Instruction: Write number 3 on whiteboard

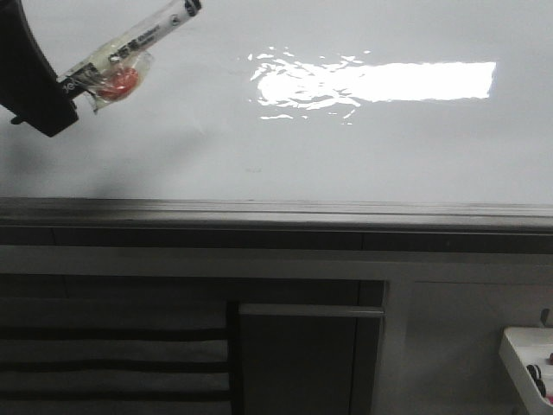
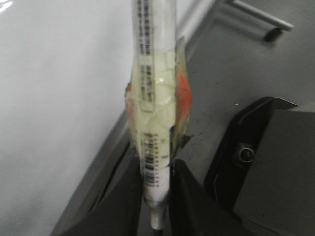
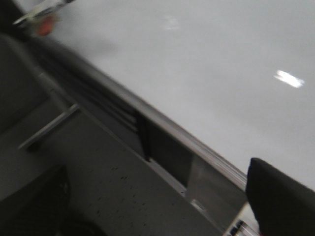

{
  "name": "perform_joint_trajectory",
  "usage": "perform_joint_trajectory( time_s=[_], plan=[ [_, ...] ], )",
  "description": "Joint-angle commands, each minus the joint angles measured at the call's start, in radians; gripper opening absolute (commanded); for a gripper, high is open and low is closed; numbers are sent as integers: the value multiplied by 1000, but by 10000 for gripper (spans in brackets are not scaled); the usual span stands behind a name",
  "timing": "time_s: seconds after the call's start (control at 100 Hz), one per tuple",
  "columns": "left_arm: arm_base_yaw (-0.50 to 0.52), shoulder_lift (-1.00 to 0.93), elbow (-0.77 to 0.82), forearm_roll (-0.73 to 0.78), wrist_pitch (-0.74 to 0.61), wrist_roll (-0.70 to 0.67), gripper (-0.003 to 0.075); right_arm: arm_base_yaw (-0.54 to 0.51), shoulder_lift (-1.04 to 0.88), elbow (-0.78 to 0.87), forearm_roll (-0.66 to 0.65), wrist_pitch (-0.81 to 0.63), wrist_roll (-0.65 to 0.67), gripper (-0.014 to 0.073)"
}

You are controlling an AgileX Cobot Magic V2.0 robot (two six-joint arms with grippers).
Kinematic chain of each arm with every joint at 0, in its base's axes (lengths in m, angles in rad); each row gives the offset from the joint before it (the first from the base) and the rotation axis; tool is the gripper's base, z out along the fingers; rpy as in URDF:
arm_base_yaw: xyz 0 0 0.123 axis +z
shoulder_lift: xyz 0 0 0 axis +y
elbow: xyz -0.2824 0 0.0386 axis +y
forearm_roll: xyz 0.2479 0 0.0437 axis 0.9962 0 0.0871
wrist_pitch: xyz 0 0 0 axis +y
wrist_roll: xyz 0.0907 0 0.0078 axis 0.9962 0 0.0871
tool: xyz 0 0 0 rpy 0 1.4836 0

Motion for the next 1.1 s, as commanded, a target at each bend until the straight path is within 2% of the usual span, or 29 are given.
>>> perform_joint_trajectory(
  time_s=[0.0, 0.05, 0.1, 0.23, 0.46, 0.73, 0.8, 0.99, 1.09],
  plan=[
    [-7, -31, -37, -137, 52, 123, -19, -1, 86, -69, 235, 83, -261, 650],
    [-11, -33, -37, -164, 72, 145, -19, 13, 136, -89, 302, 122, -368, 650],
    [-26, -35, -37, -167, 94, 156, -19, 38, 189, -116, 320, 130, -417, 650],
    [-81, -41, -37, -164, 112, 171, -19, 140, 291, -195, 310, 116, -442, 649],
    [-163, -46, -37, -164, 110, 171, -19, 374, 457, -323, 189, 49, -442, 649],
    [-178, -46, -37, -157, 109, 171, -19, 475, 599, -386, 178, 3, -442, 638],
    [-178, -46, -37, -157, 109, 171, -19, 482, 615, -386, 181, 0, -442, 587],
    [-178, -46, -37, -157, 105, 171, -19, 484, 627, -386, 181, 3, -442, 337],
    [-178, -46, -37, -157, 88, 171, -18, 484, 627, -386, 181, 8, -442, 239]
  ],
)
